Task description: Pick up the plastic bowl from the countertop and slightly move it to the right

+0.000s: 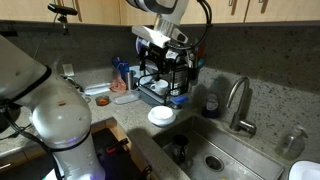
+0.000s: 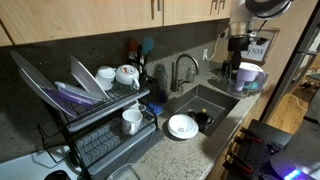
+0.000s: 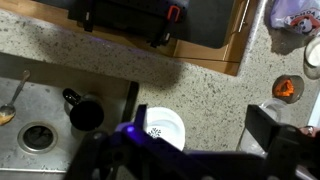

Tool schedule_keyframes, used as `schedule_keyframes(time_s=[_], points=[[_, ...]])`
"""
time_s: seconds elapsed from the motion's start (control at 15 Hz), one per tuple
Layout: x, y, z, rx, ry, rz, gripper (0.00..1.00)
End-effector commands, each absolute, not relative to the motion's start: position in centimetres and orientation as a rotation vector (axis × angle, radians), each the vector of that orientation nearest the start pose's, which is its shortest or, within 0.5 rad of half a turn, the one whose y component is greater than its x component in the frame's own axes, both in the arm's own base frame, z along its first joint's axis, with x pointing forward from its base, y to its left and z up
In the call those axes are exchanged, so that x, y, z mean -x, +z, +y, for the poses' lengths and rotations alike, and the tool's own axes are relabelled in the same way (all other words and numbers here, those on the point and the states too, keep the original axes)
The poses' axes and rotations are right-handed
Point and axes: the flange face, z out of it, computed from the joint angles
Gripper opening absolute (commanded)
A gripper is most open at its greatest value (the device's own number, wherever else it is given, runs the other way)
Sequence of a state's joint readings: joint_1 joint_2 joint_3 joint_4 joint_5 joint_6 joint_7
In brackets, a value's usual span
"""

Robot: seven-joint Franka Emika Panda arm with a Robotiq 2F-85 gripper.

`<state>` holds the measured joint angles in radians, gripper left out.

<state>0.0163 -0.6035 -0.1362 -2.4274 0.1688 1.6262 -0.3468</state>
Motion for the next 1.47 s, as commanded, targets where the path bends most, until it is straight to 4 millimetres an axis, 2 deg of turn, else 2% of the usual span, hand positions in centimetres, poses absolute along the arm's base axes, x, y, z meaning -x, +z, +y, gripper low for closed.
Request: schedule_keyframes(time_s=[0.0,0.47,0.6,1.13,1.4], points=[[-34.1,49.1,0.1,2.831,0.229,-0.291,1.0],[-34.2,47.2,7.1,2.812,0.288,-0.126,1.0],[-34.4,46.9,9.0,2.803,0.236,-0.09,1.0],[-35.5,43.7,16.8,2.847,-0.04,-0.145,1.0],[-35.9,42.5,20.6,2.83,-0.135,0.026,1.0]])
